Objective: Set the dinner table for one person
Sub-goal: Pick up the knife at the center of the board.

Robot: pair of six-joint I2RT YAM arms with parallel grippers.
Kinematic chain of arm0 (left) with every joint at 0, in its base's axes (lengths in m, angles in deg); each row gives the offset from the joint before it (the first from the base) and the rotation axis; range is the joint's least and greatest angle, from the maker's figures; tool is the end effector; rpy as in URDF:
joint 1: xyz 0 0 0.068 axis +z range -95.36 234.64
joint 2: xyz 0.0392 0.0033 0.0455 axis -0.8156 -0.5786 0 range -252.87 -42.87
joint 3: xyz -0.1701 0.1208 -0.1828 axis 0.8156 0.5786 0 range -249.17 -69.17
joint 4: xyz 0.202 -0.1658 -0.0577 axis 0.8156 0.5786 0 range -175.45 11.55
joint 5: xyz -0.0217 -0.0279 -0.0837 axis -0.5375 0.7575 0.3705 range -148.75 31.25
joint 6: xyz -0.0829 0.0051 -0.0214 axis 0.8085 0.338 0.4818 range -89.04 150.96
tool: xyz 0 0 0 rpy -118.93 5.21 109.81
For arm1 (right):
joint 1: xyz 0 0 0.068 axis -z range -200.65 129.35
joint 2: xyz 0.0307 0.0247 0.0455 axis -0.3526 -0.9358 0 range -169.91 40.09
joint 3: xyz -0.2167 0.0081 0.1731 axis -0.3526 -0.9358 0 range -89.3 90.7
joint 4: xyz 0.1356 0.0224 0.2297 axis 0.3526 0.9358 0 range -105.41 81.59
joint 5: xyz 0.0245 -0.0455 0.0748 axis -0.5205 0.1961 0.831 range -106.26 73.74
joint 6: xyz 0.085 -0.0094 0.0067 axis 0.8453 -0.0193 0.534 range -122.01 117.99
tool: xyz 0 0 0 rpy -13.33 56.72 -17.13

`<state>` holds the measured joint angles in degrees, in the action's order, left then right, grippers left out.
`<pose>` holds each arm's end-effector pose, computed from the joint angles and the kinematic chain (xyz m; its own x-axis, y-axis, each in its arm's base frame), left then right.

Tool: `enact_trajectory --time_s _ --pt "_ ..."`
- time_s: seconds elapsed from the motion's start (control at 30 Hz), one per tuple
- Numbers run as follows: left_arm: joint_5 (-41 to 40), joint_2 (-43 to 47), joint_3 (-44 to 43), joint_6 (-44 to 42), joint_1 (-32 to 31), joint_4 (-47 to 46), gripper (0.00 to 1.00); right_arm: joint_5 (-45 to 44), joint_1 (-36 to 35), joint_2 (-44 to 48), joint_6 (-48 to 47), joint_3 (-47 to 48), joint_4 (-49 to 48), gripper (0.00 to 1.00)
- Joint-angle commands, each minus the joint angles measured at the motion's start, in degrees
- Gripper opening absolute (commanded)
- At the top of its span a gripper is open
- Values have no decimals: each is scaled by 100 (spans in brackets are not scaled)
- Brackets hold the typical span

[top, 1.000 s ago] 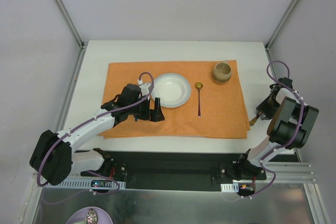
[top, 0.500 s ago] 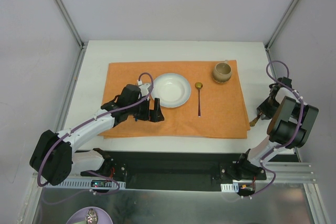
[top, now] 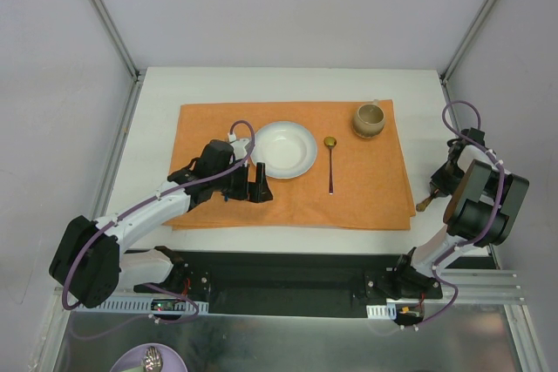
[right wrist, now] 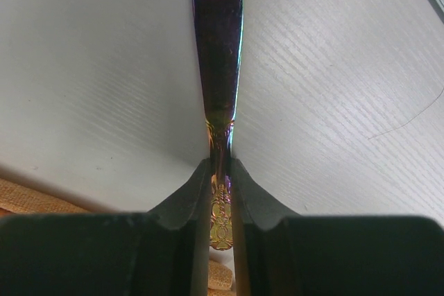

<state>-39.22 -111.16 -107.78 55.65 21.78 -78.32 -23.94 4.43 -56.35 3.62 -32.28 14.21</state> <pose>0.2258 -0.1760 0.2037 -0.7648 0.0255 -0.6437 0.4588 0.7230 -0.5165 0.2999 -0.1515 0.1280 -0.7963 0.4800 -0.3681 0.5440 0.8343 -0.0891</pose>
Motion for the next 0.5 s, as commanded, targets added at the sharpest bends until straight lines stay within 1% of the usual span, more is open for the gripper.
enact_trajectory --time_s 0.0,0.23,0.47 --pt "139 88 47 63 78 -169 99 -49 -3 -278 9 -6 -220 1" --pt "139 79 47 63 78 -160 99 -102 -3 2 35 38 -142 1" --pt "165 53 29 63 78 -160 99 -23 -3 407 44 591 219 1"
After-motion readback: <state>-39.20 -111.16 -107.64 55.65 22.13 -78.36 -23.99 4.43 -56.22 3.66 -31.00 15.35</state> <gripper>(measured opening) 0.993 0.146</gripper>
